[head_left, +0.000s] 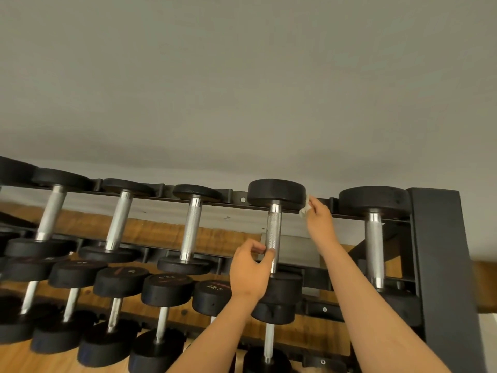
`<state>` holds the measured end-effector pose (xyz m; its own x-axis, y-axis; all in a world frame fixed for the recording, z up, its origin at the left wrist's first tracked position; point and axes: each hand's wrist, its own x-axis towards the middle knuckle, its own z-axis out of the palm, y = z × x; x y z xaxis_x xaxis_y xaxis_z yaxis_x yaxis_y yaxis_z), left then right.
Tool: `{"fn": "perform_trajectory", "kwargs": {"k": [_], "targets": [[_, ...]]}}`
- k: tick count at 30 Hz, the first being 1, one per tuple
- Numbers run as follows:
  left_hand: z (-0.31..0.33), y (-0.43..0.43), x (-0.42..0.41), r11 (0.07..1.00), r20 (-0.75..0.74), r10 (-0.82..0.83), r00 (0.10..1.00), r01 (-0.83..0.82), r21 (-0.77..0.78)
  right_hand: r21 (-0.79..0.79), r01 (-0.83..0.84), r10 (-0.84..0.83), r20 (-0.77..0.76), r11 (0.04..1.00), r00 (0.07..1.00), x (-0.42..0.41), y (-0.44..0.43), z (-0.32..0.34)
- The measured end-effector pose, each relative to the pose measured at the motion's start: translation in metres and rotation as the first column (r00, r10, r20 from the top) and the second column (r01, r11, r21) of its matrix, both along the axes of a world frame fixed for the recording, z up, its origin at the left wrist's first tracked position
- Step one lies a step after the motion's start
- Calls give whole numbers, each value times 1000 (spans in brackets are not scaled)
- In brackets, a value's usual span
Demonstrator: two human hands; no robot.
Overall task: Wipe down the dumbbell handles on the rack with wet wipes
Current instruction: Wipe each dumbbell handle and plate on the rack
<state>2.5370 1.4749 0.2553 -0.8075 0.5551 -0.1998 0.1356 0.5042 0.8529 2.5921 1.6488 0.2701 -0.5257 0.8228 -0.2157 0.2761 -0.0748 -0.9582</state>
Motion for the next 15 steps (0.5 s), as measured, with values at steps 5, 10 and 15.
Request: {"fn": "perform_trajectory", "kwargs": {"k": [5,10,15], "targets": [[0,0,0,1000,-4,4,1000,-4,19,13,-38,36,105,999,994,-1,12,-3],[2,-1,1,1000,-8,8,1000,-8,24,13,-30,29,74,999,997,1,11,3],[2,-1,2,999,-7,13,1000,-13,31,-41,18,-18,-4,999,1000,4,-8,-6]]}}
